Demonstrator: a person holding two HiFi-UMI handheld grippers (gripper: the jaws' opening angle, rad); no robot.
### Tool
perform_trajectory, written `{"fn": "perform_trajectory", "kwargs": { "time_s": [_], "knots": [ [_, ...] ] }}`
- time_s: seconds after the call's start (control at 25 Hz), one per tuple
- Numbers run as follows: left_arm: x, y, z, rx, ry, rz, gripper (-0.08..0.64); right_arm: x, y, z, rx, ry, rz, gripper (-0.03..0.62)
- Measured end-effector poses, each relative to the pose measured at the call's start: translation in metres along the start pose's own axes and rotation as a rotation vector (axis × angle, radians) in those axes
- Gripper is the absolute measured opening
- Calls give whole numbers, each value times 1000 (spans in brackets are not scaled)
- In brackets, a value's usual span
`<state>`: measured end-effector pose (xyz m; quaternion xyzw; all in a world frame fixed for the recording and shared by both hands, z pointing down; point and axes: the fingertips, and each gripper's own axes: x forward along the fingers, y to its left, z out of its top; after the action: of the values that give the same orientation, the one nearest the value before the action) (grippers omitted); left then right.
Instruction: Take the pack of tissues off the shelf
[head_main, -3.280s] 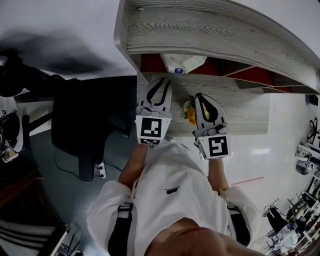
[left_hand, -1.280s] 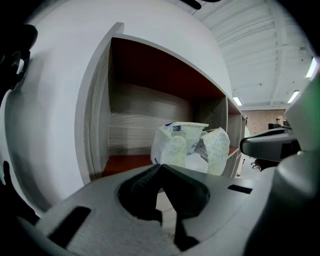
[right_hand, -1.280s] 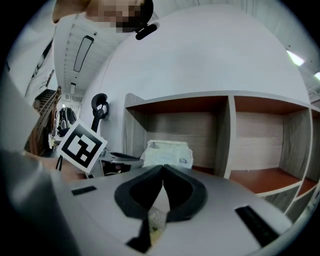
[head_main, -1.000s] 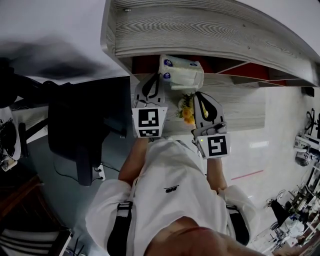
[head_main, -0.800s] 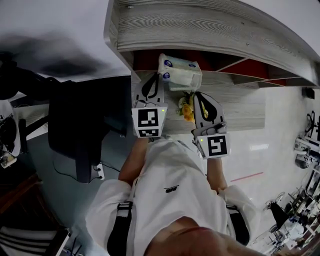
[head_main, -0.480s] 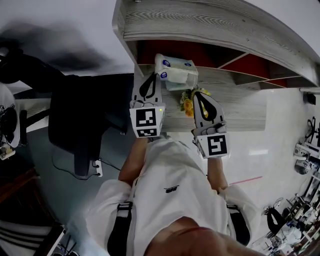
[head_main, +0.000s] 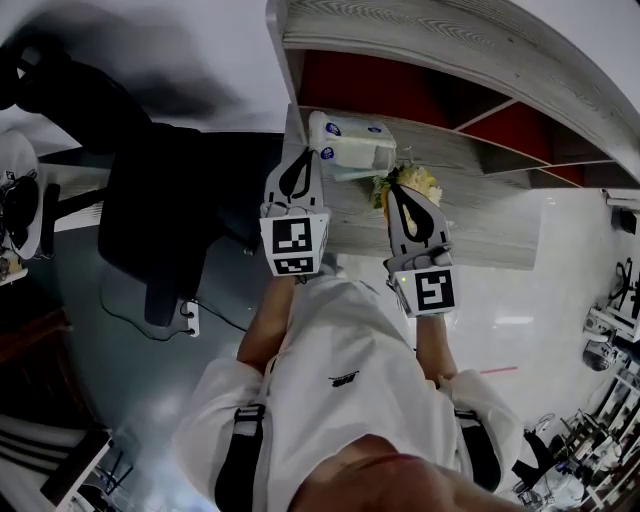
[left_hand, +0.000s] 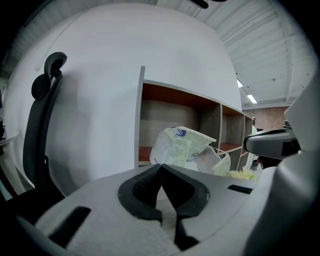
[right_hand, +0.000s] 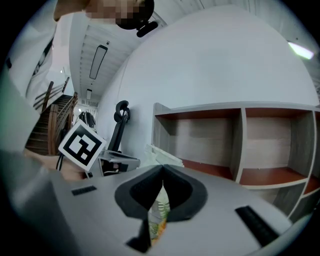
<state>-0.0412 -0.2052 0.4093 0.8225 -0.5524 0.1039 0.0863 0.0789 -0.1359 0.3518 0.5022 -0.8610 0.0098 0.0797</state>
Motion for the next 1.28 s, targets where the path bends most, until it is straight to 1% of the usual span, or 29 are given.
{"fn": "perform_trajectory", "kwargs": {
  "time_s": [0.32,0.68,0.92,1.28],
  "knots": [
    [-32,16,-18,-8,13,45,28,-3,29,-4,5,4,44,26],
    [-48,24,-44,-26,42,81,28,-4,45,-19,12,22,75,26],
    [-53,29,-72,-38,78,99,26,-4,56,-37,22,44,93,26],
    [-64,29,-111,-61,122,100,28,-8,75,-65,39,94,107,26]
  ]
}}
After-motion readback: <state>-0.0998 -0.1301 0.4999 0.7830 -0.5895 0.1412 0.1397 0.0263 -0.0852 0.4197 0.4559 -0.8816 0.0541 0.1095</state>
